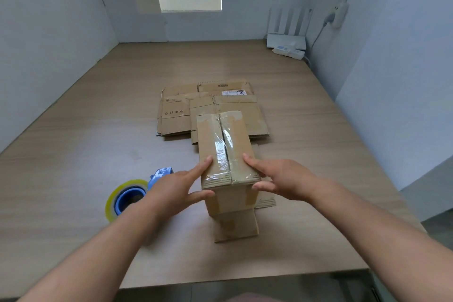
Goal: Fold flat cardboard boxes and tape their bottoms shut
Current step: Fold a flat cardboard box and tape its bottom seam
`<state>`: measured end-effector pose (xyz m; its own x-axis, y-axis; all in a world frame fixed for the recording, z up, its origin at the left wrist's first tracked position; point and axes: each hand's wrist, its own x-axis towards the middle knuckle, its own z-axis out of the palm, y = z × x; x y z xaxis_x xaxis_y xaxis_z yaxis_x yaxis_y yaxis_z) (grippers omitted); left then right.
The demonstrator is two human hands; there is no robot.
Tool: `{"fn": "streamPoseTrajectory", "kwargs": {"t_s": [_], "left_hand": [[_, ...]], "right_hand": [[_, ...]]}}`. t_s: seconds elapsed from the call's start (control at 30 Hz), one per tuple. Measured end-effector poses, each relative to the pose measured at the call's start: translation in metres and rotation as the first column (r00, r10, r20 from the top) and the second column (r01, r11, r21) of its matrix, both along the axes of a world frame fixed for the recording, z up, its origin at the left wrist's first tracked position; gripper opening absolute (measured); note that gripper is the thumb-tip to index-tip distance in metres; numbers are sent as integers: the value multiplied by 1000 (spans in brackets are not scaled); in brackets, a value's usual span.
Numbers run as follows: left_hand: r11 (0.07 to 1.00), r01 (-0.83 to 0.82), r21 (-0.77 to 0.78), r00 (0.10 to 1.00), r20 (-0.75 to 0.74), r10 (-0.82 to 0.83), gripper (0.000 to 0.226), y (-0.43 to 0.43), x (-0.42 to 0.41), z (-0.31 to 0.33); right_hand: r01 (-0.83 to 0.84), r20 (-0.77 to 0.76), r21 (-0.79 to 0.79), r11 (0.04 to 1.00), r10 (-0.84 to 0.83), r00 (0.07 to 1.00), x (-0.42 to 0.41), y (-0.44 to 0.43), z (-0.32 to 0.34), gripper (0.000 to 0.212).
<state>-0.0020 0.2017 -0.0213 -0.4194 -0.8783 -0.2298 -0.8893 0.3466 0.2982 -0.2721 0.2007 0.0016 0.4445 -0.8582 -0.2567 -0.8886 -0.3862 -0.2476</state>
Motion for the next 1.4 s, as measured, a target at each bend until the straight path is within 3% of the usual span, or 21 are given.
{"fn": "streamPoseTrajectory", "kwargs": {"t_s": [0.13,0.2,0.4,0.5,0.57,0.63,0.73,0.8,0.87,1.0,1.13,1.27,1.4], "left_hand": [[998,26,59,999,-47,-23,75,0,9,10],[997,16,69,998,-60,-12,75,0,8,13],[990,-49,135,991,-120,65,76,2,5,11],[992,-117,50,988,-99,122,75,14,-4,-5],[957,-289,-27,937,-214,276,76,39,-22,-25],[910,-414,30,826,-408,389,80,65,-47,-41],[874,-482,62,776,-432,459,92,75,-75,-51],[880,-469,75,802,-381,460,90,70,-71,-46],[903,-425,62,826,-382,415,73,63,-50,-35],[956,-275,-106,933,-271,238,41,37,-6,-13],[963,-192,-189,974,-160,163,34,14,-5,-6],[969,-170,-177,964,-233,127,16,18,-10,-10],[998,-25,-49,939,-343,7,10,28,-28,-16]], "right_hand": [[44,78,180,983,-59,995,-9,-7,11,77],[37,67,192,981,-50,996,-9,-13,16,79],[-56,-62,-43,998,53,997,-1,-14,14,76],[-97,-94,-205,974,79,992,1,-7,1,74],[-85,-53,-255,963,74,996,3,-1,-8,72],[-72,-18,-264,962,70,997,2,2,-13,71],[-52,12,-270,962,58,998,-1,3,-16,71],[-37,22,-267,963,44,999,-1,3,-16,70],[-25,25,-252,967,33,999,0,1,-16,69],[-27,26,-218,976,33,999,0,-2,-15,69],[32,44,-115,993,-27,999,-2,-6,-10,70],[271,266,57,961,-276,923,20,1,-6,88],[493,89,-87,866,-486,870,40,8,-9,117]]}}
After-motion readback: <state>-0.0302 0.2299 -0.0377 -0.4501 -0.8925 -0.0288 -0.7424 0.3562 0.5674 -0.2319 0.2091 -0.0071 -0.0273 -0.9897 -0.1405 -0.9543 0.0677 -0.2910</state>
